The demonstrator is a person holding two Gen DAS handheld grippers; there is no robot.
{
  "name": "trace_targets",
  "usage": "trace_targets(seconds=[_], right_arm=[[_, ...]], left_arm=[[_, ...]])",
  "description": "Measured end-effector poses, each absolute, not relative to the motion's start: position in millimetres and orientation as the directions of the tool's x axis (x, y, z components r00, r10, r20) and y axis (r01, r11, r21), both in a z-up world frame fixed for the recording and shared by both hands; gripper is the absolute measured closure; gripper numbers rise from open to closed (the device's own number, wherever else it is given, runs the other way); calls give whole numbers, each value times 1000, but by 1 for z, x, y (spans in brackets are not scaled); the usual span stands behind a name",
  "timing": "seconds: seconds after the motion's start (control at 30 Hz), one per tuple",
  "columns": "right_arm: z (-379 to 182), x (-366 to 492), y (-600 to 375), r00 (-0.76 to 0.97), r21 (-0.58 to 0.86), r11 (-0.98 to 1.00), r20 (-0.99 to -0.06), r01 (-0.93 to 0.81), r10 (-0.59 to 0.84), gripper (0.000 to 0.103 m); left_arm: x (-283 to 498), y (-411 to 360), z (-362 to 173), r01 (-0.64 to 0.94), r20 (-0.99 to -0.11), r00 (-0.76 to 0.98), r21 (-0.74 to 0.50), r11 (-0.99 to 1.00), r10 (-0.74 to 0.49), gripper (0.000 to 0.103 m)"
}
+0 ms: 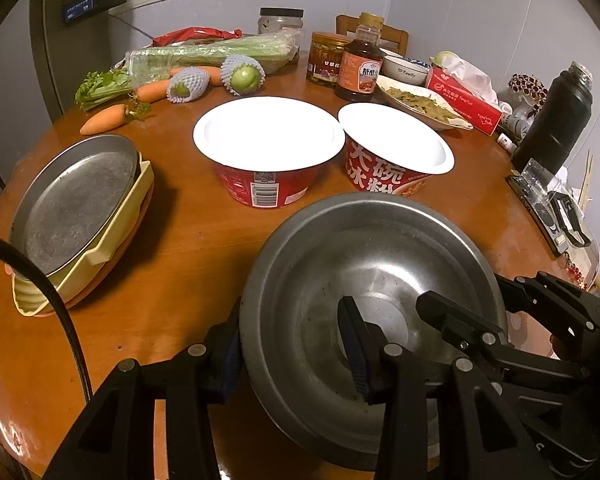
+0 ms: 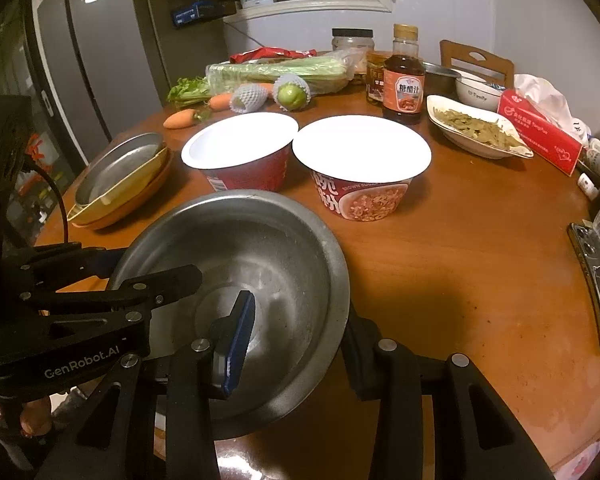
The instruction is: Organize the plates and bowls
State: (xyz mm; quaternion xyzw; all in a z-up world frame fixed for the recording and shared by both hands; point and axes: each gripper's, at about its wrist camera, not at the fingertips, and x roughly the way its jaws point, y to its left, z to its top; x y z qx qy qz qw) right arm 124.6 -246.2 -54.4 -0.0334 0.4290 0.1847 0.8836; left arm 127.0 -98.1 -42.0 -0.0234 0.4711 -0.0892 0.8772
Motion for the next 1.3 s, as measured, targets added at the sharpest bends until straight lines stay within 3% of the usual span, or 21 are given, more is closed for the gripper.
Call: trace_targets(seconds=[0.7,1.3], right_arm=[[-56,130,-247,550,124,935,-780,-332,298,55],[-25,134,-250,606,127,947,-741,-297,289,50]], left_arm=[[127,-95,-39,137,-811,550,-148,979,-200,58],[124,-79,-10,127,-773,601,-158,979,-203,55]])
